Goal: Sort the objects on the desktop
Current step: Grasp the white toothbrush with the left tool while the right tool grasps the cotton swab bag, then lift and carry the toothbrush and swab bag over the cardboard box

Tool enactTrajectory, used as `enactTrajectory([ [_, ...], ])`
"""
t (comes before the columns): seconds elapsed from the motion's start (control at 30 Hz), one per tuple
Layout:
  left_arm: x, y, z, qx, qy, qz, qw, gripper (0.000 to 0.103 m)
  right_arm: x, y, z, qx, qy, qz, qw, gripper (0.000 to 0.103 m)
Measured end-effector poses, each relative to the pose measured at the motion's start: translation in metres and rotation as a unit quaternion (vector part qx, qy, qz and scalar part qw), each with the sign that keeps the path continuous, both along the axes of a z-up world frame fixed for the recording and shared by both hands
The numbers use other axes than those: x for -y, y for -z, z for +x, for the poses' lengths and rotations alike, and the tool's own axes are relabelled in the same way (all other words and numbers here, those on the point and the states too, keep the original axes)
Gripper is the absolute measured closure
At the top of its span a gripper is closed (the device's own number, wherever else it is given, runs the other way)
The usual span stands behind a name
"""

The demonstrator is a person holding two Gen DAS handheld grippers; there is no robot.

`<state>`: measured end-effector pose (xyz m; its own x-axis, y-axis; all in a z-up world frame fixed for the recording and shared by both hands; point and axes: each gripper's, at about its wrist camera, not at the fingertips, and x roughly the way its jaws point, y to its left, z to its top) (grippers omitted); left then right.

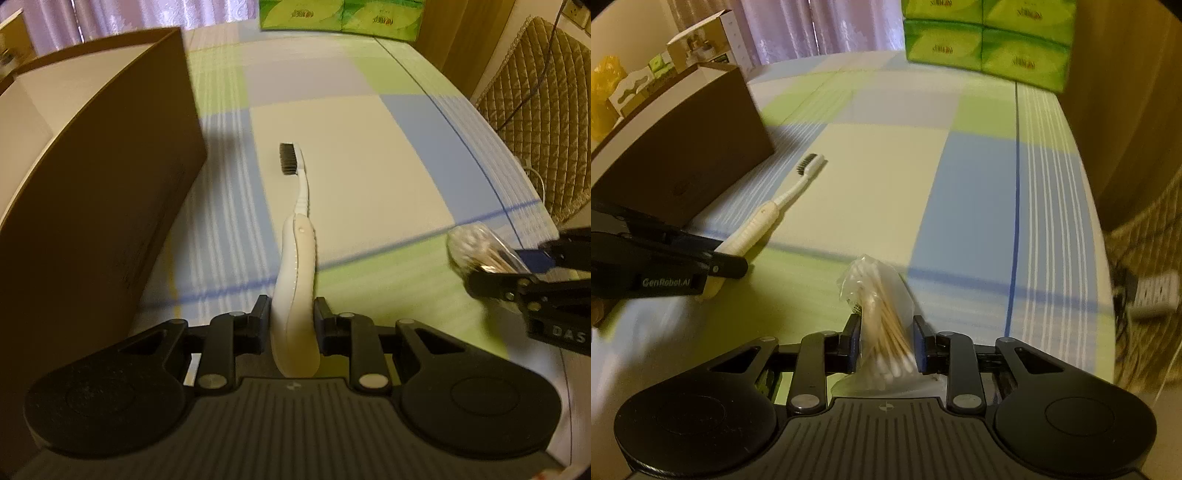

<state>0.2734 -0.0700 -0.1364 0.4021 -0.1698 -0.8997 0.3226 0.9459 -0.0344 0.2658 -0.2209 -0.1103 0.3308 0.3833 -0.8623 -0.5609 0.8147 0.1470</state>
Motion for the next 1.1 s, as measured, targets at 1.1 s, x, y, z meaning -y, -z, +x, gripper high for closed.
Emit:
enactTrajectory([
  [1.1, -0.036, -0.005, -0.11, -0.008, 0.006, 0.015, 0.9998, 0.086, -0.004, 0.0, -0.103, 0.025, -0.038, -0.022, 0.999, 0.052],
])
